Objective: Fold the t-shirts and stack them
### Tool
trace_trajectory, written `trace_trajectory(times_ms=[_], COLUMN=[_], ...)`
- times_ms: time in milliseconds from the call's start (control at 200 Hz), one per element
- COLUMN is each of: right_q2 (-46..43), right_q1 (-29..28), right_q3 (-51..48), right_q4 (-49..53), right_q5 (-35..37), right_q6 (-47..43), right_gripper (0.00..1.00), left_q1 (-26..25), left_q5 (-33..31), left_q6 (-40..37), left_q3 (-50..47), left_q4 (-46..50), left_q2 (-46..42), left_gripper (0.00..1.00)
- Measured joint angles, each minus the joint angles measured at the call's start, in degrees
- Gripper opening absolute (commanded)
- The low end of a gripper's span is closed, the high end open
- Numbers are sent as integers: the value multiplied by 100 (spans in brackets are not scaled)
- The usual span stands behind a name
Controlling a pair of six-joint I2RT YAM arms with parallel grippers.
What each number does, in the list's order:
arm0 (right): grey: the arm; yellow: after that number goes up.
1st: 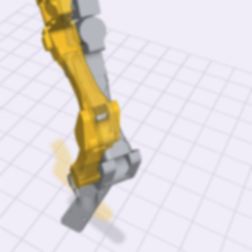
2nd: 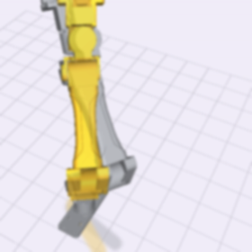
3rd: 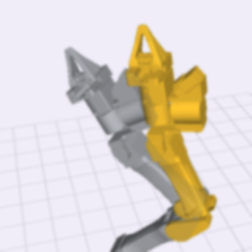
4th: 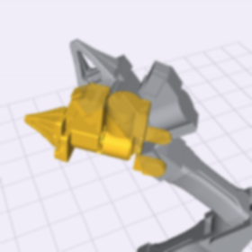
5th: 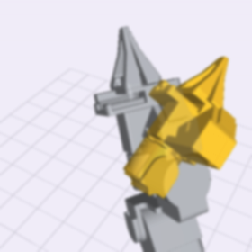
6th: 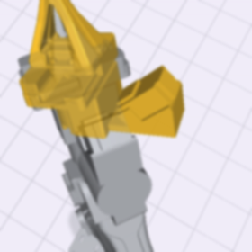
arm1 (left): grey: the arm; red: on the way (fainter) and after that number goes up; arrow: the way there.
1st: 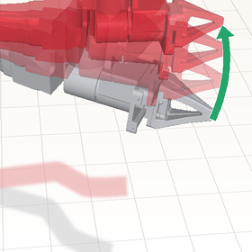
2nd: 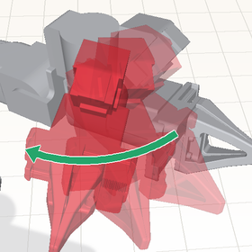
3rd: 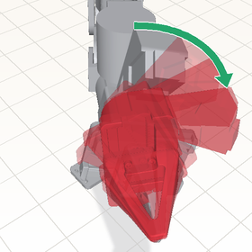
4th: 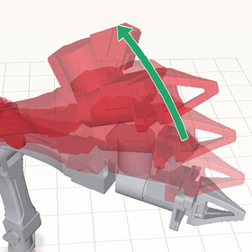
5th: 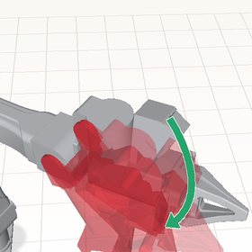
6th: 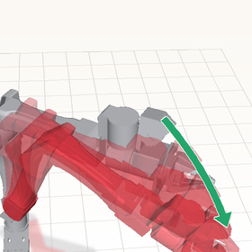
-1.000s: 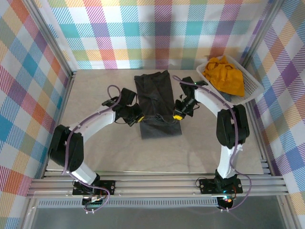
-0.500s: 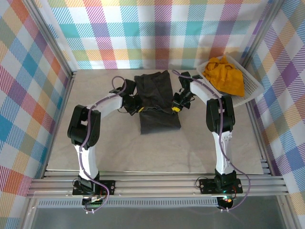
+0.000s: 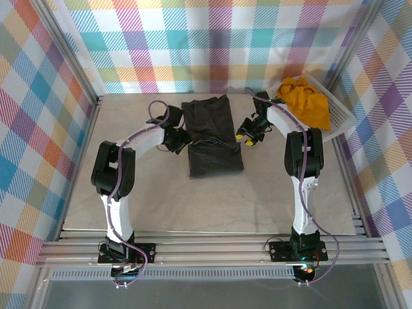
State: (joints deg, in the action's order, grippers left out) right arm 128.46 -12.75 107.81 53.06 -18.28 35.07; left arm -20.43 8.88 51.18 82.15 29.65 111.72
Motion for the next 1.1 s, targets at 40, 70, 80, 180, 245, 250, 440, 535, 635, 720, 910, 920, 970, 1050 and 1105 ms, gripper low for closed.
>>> trace_trajectory(times_ms=[40, 70, 80, 180, 245, 250, 440, 535, 635, 720, 910, 920, 970, 1050, 1105], right_q2=[-140, -286, -343, -1001, -1460, -1486, -2210, -2162, -2009, -1886, -1670, -1661, -1617, -1576, -1572], right_q1=[7, 33, 39, 50, 28, 28, -101, -179, -232, -238, -240, -240, -247, -262, -269], right_q3=[-170, -348, -404, -1235, -1858, -1897, -3458, -3812, -3893, -3893, -3893, -3893, -3893, -3893, -3891], right_q4=[-57, -101, -103, -315, -442, -450, -984, -1248, -1451, -1609, -1862, -1871, -1921, -1985, -2017], right_q5=[2, 0, 2, -20, -87, -90, -621, -896, -1086, -1174, -1300, -1305, -1335, -1373, -1373], right_q6=[-9, -20, -22, -37, -11, -9, 332, 553, 704, 798, 1010, 1021, 1073, 1165, 1196], right_gripper=[41, 42, 42, 43, 45, 45, 51, 51, 51, 48, 36, 35, 29, 18, 11], left_q1=[-9, -42, -57, -227, -472, -505, -1062, -1056, -1056, -1051, -1043, -1043, -1038, -1029, -1029], left_q5=[-66, -105, -107, -146, -96, -79, 179, 221, 267, 284, 308, 306, 310, 308, 306], left_q6=[52, 114, 133, 374, 625, 669, 1670, 1956, 2131, 2243, 2404, 2417, 2448, 2496, 2542], left_q3=[-271, -476, -549, -1130, -1519, -1569, -2824, -2964, -2907, -2898, -2883, -2879, -2850, -2787, -2745], left_q4=[11, 20, 20, -17, -186, -205, -804, -990, -1067, -1073, -1060, -1056, -1019, -935, -887], left_q2=[-254, -468, -551, -1202, -1499, -1523, -1716, -1620, -1493, -1469, -1392, -1392, -1362, -1320, -1287], left_gripper=[43, 42, 41, 40, 42, 42, 51, 52, 51, 49, 43, 42, 39, 32, 24])
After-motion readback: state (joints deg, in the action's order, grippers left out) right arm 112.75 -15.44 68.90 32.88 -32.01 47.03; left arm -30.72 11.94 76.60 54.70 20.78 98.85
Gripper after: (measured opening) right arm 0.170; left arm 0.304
